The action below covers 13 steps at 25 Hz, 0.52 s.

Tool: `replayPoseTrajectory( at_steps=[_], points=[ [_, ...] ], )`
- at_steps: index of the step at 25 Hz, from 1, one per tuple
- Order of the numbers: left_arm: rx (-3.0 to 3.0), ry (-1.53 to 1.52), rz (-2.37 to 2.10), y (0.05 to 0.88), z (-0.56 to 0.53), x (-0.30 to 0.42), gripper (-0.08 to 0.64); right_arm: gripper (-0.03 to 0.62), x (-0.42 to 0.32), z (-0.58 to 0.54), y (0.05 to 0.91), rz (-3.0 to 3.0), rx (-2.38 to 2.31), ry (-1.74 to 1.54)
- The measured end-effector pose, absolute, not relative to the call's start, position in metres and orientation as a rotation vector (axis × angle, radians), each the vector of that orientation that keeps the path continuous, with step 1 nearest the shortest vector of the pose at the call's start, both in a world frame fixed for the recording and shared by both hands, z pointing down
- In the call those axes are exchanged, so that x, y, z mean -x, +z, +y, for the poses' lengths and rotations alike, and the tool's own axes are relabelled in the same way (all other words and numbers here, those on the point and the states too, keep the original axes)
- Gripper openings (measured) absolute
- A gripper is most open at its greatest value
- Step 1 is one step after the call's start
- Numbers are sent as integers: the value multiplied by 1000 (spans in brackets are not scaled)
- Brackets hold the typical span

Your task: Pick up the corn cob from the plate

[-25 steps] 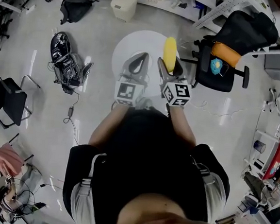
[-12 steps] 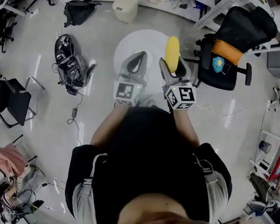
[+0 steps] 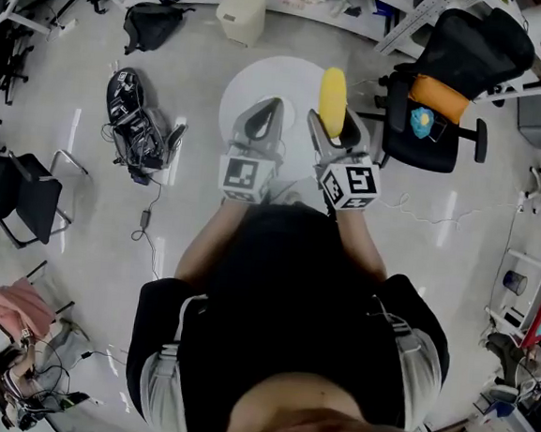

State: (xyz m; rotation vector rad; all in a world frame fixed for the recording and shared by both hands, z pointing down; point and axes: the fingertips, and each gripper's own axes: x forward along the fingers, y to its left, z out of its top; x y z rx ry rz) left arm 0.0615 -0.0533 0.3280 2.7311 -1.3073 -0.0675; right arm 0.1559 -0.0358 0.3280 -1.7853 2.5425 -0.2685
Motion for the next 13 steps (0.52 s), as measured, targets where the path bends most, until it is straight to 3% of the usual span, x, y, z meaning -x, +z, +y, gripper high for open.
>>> replayPoseTrajectory(
  at_steps=[13],
  points=[
    [-2734,-53,-1300,329,-55,-73,3,265,-166,-36,326,2537,1765,-266]
  ],
)
